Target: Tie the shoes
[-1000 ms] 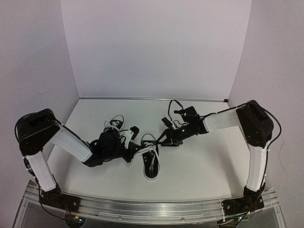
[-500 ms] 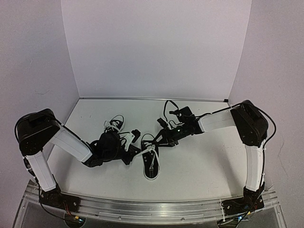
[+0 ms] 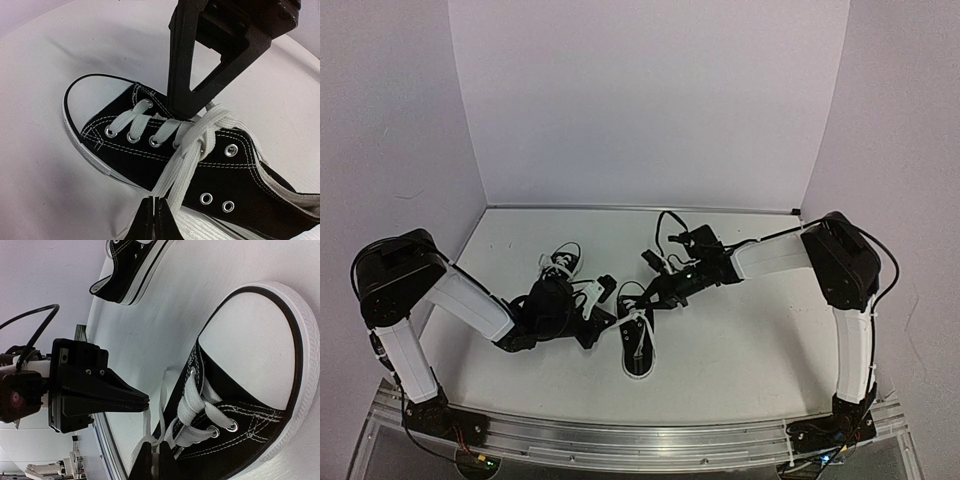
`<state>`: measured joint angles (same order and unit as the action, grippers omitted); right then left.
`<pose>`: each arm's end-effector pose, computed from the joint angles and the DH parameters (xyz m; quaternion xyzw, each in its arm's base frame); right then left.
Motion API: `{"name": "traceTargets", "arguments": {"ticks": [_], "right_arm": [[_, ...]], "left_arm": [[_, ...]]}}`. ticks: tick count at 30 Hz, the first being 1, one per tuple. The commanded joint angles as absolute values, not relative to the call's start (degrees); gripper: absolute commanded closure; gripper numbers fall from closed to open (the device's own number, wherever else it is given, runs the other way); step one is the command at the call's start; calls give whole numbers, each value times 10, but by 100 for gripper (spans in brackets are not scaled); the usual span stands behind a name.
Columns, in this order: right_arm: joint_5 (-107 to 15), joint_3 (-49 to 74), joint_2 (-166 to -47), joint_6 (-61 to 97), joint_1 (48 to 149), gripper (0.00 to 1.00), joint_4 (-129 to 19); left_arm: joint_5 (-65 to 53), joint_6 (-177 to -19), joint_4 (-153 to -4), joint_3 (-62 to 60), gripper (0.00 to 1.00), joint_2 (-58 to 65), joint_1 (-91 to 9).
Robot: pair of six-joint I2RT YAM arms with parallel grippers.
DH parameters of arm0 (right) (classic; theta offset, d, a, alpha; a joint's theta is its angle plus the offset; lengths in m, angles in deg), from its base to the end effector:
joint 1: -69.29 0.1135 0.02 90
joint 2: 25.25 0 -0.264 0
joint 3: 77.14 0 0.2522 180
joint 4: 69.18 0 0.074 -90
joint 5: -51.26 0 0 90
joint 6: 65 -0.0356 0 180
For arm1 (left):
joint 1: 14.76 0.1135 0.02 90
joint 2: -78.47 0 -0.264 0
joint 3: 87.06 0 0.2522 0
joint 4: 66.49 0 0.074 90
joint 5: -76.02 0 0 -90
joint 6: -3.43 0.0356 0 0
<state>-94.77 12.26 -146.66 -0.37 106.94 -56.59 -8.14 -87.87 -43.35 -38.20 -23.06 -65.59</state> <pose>0.3290 0.2911 0.1392 -0.2673 0.7904 0.5475 0.0640 0.1999 -0.2511 0.1177 0.3847 0.7727 -0.2605 0.4324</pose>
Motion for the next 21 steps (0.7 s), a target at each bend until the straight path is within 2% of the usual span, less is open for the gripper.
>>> {"name": "traceTargets", "arguments": {"ticks": [1,21], "right_arm": [[-951,131,-1450,1,1072,100,-580],[-883,57,-1367,24,1050,100,-577]], "left_arm": [[-87,-870,-439,-377,100,-218,-653],[-176,-923,-472,-367,100,-158,-652]]}}
